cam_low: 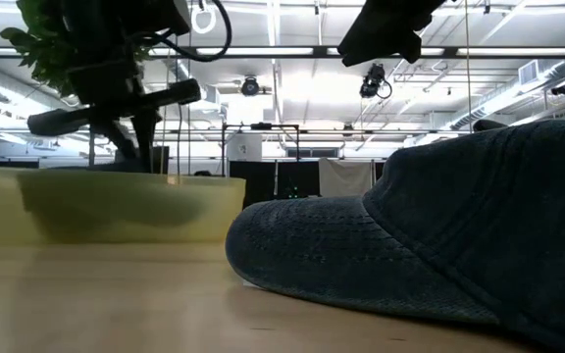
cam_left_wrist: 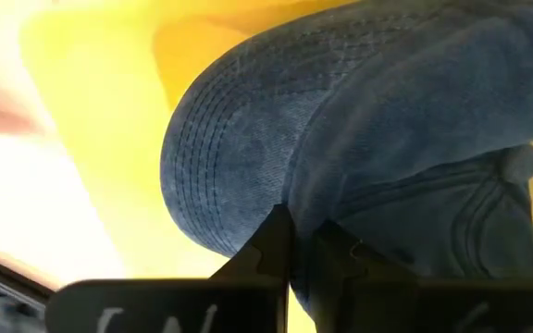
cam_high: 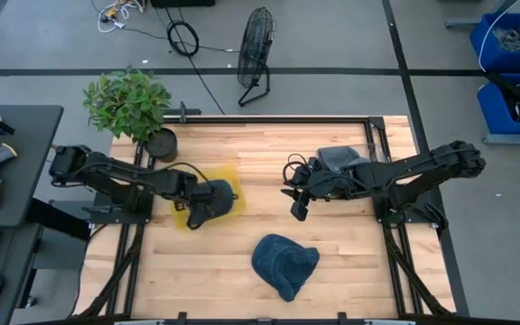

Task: Pick & Place hat
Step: Put the left blue cap into the yellow bin, then put the blue cap into the yellow bin

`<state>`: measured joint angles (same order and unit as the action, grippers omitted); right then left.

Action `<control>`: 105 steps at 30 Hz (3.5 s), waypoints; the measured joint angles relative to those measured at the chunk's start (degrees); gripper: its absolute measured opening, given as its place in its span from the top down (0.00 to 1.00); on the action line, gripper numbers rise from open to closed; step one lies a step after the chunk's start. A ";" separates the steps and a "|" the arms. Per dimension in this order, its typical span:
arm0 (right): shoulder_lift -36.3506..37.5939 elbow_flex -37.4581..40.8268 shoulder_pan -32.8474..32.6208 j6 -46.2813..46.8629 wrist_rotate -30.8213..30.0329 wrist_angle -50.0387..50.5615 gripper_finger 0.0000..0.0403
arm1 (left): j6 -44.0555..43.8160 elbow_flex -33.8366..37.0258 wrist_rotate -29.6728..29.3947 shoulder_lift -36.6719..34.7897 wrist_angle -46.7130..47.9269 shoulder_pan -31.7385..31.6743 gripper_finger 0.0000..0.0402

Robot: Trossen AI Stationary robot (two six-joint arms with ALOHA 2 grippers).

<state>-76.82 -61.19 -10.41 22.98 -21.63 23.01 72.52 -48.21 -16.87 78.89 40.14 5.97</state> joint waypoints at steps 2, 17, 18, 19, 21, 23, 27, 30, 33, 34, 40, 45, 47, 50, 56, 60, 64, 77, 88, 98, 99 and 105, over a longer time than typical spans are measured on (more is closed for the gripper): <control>0.00 0.00 0.00 0.00 0.00 -0.01 0.70 | -5.52 0.00 1.45 0.00 -0.04 -1.01 0.95; 0.00 0.00 0.00 0.02 0.01 0.70 0.70 | -22.15 -0.07 3.17 2.76 1.63 -4.52 0.78; 0.00 0.00 0.00 0.02 0.02 0.75 0.70 | -22.17 -0.07 3.17 3.04 1.71 -4.52 0.76; 0.00 0.00 0.00 -0.01 0.02 0.79 0.70 | -22.47 -0.07 3.16 3.20 1.69 -4.42 0.74; 0.00 0.00 0.00 -0.56 0.04 1.48 0.70 | -23.78 -0.07 3.01 3.21 1.62 -3.96 0.70; 0.00 0.00 -0.02 -1.91 0.78 2.16 0.70 | -25.91 -0.17 2.05 3.21 1.66 -2.89 0.66; 0.00 0.00 -0.29 -4.92 7.98 2.31 0.70 | -33.96 -2.66 -2.73 3.21 3.49 0.02 0.60; 0.00 0.00 -1.41 -5.70 12.76 2.27 0.70 | -37.83 -6.10 -3.90 3.21 7.31 2.13 0.59; -0.49 0.00 -3.67 -6.12 17.07 1.50 0.70 | -40.80 -10.44 -3.91 2.69 10.56 3.65 0.59; -1.00 -0.02 -4.70 -6.08 18.52 0.43 0.70 | -41.92 -12.06 -3.89 2.57 11.57 3.90 0.59; -8.67 -0.04 -11.18 -5.08 25.35 -6.68 0.70 | -46.79 -19.96 -4.06 -1.95 17.29 3.94 0.61; -15.22 -0.04 -14.37 -2.17 23.97 -5.00 0.70 | -52.15 -21.11 -3.84 -9.63 16.98 3.81 0.62; -17.64 -0.02 -14.78 -0.92 23.20 -2.69 0.70 | -54.96 -21.15 -3.88 -12.26 16.98 3.81 0.63; -21.44 -0.02 -14.99 -0.50 23.06 -1.34 0.70 | -58.92 -21.09 -3.88 -15.86 17.89 3.89 0.64; -28.17 -0.12 -14.68 -1.12 17.18 -1.51 0.70 | -61.42 -21.09 -3.84 -19.99 18.54 4.27 0.67; -29.59 -0.24 -14.60 -1.21 15.88 -1.58 0.77 | -61.49 -21.05 -3.68 -20.46 18.70 4.24 0.69; -28.93 -0.11 -14.38 -0.29 14.37 -1.68 0.95 | -61.54 -21.05 -3.64 -20.46 18.59 4.24 0.70; -19.74 -8.38 -10.45 14.15 -5.31 -1.56 0.99 | -77.44 -20.68 -2.86 -20.44 15.94 4.22 0.71; -20.95 -12.98 -1.45 4.83 -21.41 -17.27 0.99 | -84.86 -20.70 -2.86 -16.26 3.33 4.24 0.71; -24.73 -13.00 6.05 7.60 -20.66 -19.23 0.99 | -70.14 -20.61 -13.41 -4.69 -4.73 4.08 0.71; -24.86 -13.00 6.43 7.98 -20.36 -19.04 0.99 | -69.09 -20.63 -15.47 -3.66 -6.19 3.80 0.71; -24.89 -12.98 6.89 6.64 -19.23 -20.52 0.99 | -65.80 -20.65 -17.99 1.73 -6.62 1.05 0.71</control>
<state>-101.71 -74.17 -3.53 29.62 -40.86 2.49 6.72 -68.86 -34.86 80.62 33.52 7.03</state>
